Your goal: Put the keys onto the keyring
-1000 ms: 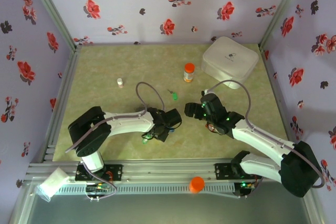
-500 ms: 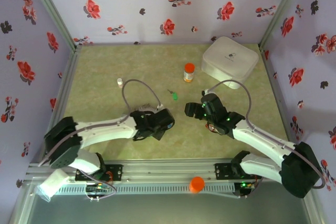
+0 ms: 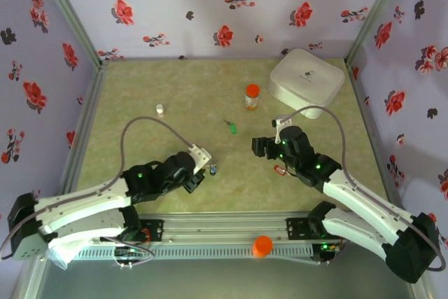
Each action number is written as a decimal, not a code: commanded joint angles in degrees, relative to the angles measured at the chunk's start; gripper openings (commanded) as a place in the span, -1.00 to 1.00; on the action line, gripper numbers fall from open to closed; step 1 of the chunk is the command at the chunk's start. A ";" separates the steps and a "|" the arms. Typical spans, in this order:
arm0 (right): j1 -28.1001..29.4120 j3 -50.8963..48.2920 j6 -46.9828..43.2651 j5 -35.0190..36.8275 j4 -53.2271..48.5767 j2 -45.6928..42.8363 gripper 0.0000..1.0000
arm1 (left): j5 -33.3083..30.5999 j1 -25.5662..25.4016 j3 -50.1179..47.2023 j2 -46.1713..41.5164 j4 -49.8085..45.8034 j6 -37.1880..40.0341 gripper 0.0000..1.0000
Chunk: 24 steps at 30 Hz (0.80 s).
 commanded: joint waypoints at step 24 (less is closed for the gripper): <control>7.03 -3.85 -42.81 -46.47 23.90 5.23 -0.03 | 17.80 1.77 -16.80 -14.91 32.80 24.20 -1.00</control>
